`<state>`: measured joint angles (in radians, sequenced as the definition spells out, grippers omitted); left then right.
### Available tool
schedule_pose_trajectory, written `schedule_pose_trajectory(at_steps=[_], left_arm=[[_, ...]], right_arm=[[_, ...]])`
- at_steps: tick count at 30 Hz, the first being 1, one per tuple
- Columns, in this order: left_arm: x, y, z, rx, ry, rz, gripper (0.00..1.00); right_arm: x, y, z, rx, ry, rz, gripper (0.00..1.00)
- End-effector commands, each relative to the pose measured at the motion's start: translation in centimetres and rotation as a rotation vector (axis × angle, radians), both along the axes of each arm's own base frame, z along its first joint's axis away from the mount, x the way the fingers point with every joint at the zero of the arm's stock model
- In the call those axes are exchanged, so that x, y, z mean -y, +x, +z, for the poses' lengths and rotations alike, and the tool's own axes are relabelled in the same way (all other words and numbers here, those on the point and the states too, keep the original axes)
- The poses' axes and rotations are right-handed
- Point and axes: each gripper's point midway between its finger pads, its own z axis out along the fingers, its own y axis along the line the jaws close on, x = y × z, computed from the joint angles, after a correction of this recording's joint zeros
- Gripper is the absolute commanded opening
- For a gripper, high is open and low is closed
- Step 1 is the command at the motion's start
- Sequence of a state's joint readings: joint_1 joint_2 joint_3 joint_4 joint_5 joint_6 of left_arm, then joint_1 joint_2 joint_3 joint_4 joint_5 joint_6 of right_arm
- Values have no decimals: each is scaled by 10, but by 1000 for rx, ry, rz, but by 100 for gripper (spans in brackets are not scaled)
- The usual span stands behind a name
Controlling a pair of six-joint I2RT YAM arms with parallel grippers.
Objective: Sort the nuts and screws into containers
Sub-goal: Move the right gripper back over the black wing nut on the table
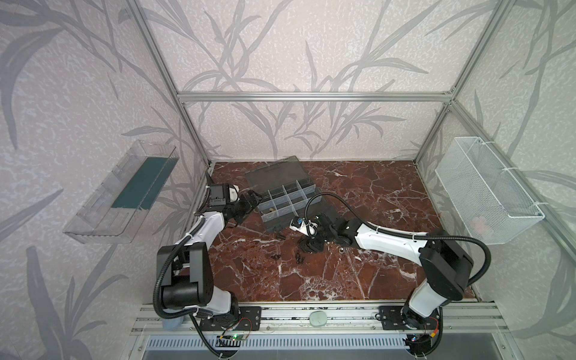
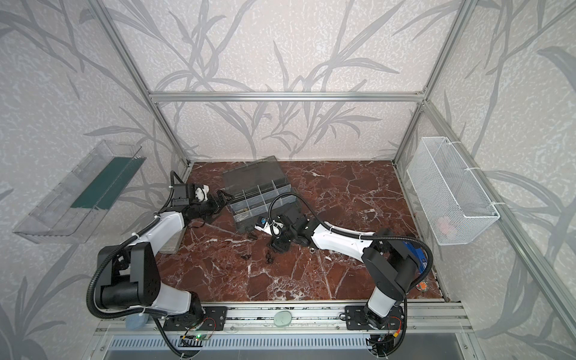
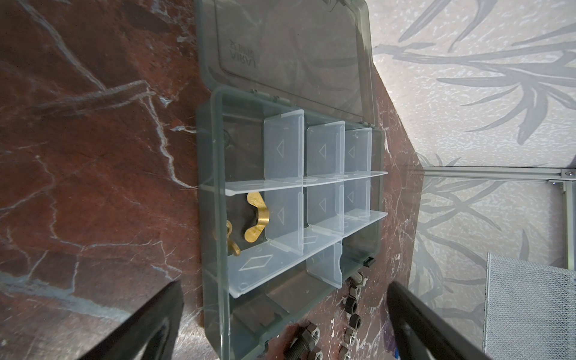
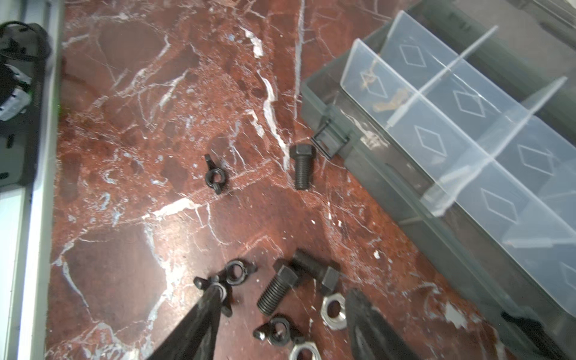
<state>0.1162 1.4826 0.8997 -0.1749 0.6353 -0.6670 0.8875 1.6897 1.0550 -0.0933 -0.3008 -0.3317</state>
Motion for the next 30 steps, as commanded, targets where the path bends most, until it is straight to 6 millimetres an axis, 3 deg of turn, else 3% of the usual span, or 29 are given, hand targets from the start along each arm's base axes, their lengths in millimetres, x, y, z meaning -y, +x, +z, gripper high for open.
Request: schedule_pose_trajectory(at_steps=[1, 8, 14, 20, 30], left_arm=[[4, 5, 5, 23, -27, -11, 100], [4, 2, 2, 10, -55, -22, 99], [-2, 1, 2, 9, -54, -18, 99], [-5, 1, 1, 3, -52, -13, 99], [-6, -1, -1, 2, -49, -13, 99]], right_arm=[[-30, -11, -1, -29, 68, 92, 65], [-66, -31, -8, -106, 150, 213, 62], [-84, -33, -16, -143, 173, 258, 60], [-93, -34, -30, -181, 169, 282, 53], [-91, -39, -52, -231, 144, 288, 49]])
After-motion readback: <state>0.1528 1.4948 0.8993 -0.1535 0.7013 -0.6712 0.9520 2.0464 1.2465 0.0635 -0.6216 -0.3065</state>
